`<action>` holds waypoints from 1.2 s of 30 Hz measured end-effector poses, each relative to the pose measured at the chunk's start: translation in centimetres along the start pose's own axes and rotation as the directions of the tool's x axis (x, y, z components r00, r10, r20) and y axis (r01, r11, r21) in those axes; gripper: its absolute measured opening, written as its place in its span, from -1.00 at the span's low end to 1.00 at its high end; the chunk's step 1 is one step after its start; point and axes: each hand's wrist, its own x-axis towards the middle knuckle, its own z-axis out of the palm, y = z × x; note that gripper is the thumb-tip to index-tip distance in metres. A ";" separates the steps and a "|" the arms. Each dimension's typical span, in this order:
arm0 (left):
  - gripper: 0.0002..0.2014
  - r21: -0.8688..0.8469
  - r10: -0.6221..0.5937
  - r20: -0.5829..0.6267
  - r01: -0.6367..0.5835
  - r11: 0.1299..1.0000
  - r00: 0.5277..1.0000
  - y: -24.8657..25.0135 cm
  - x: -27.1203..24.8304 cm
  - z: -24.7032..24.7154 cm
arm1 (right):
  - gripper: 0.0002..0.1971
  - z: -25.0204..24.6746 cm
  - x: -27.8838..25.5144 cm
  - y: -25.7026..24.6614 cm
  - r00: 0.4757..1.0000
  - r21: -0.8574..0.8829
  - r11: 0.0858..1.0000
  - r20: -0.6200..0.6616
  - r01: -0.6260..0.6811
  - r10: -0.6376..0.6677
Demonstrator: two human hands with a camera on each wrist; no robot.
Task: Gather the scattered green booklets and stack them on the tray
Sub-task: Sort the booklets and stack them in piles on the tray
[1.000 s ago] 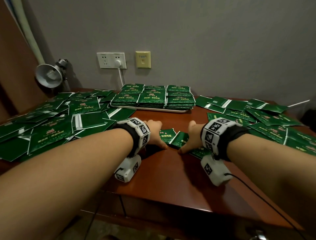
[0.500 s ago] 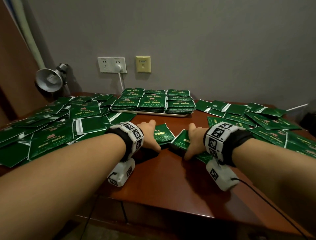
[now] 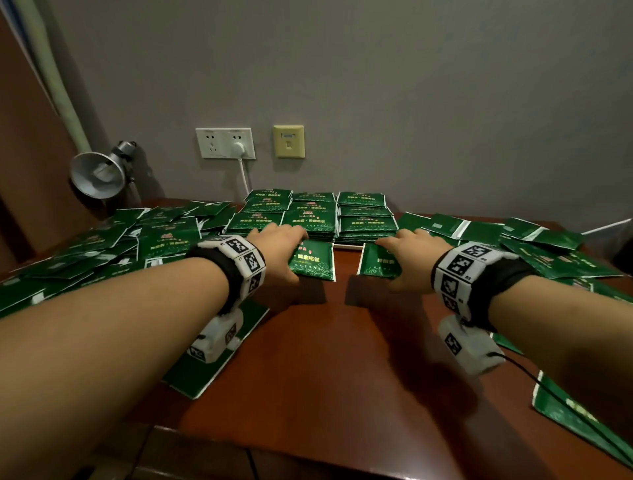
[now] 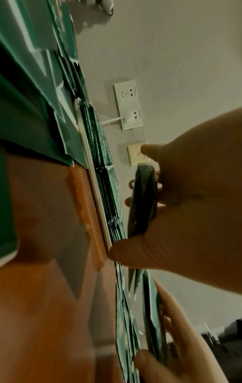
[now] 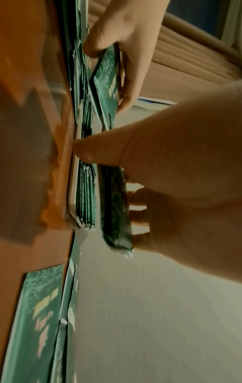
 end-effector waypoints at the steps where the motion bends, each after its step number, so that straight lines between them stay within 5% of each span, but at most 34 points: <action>1: -0.18 0.011 0.001 0.000 -0.001 1.000 1.000 -0.2 0.4 -0.2 | -0.09 -0.1 0.5 0.3 1.000 0.008 1.000 -0.010 -0.004 0.005; 21: -0.13 0.021 0.092 -0.017 -0.092 0.996 0.996 -4.4 15.5 0.2 | -0.17 -1.2 16.7 1.8 0.998 0.069 0.996 -0.003 0.056 -0.056; 32: -0.18 0.020 0.132 0.015 -0.132 0.991 0.991 -4.2 15.8 0.7 | -0.16 -0.4 16.7 1.8 0.998 0.018 1.000 0.063 0.015 -0.016; 36: -0.04 0.061 0.095 -0.027 -0.094 0.994 0.995 -3.6 14.9 0.6 | -0.08 -0.6 15.8 1.6 0.998 0.012 1.000 0.058 -0.022 0.022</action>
